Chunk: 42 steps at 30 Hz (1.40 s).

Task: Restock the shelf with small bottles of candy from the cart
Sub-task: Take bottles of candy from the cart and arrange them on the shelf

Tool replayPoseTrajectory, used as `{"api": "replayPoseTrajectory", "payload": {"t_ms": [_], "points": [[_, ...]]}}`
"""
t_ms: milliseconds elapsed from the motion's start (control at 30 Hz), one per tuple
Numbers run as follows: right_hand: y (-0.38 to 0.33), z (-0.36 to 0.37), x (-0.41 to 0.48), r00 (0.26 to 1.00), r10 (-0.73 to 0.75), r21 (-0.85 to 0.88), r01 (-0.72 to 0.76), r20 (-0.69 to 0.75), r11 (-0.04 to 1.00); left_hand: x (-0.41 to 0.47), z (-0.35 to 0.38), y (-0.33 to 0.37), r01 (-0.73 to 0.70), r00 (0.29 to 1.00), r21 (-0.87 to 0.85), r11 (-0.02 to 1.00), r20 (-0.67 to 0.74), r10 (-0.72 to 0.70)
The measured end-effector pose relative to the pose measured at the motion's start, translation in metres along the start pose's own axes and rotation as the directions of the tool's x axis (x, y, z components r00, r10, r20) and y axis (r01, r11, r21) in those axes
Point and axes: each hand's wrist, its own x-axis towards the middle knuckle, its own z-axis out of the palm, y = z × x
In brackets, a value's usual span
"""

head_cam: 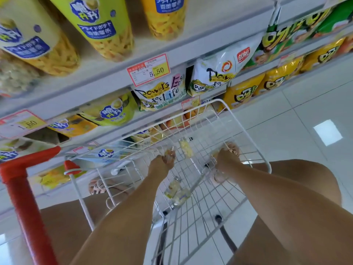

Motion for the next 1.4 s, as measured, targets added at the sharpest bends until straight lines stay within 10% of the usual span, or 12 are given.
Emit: {"api": "replayPoseTrajectory", "payload": {"t_ms": [300, 467, 967, 1167, 1400], "points": [[-0.013, -0.026, -0.022, 1.0, -0.01, 0.382, 0.014, -0.014, 0.924, -0.014, -0.003, -0.016, 0.211, 0.977, -0.435, 0.875, 0.12, -0.176], [-0.02, -0.061, -0.061, 0.996, -0.086, 0.86, 0.018, 0.03, 0.511, -0.049, -0.039, 0.01, -0.035, 0.996, -0.64, 0.767, 0.038, 0.077], [-0.058, -0.176, -0.304, 0.641, -0.481, 0.619, 0.751, -0.599, 0.23, -0.256, -0.187, 0.027, -0.549, 0.824, -0.774, 0.315, -0.438, 0.359], [-0.113, -0.215, -0.4, 0.389, -0.506, 0.402, 0.911, -0.77, 0.09, -0.344, -0.279, -0.008, -0.84, 0.513, -0.351, 0.414, -0.761, 0.396], [-0.209, -0.265, -0.499, 0.018, -0.578, 0.066, 0.996, -0.816, -0.063, -0.408, -0.386, -0.061, -0.819, 0.089, 0.014, 0.573, -0.984, 0.151]]}}
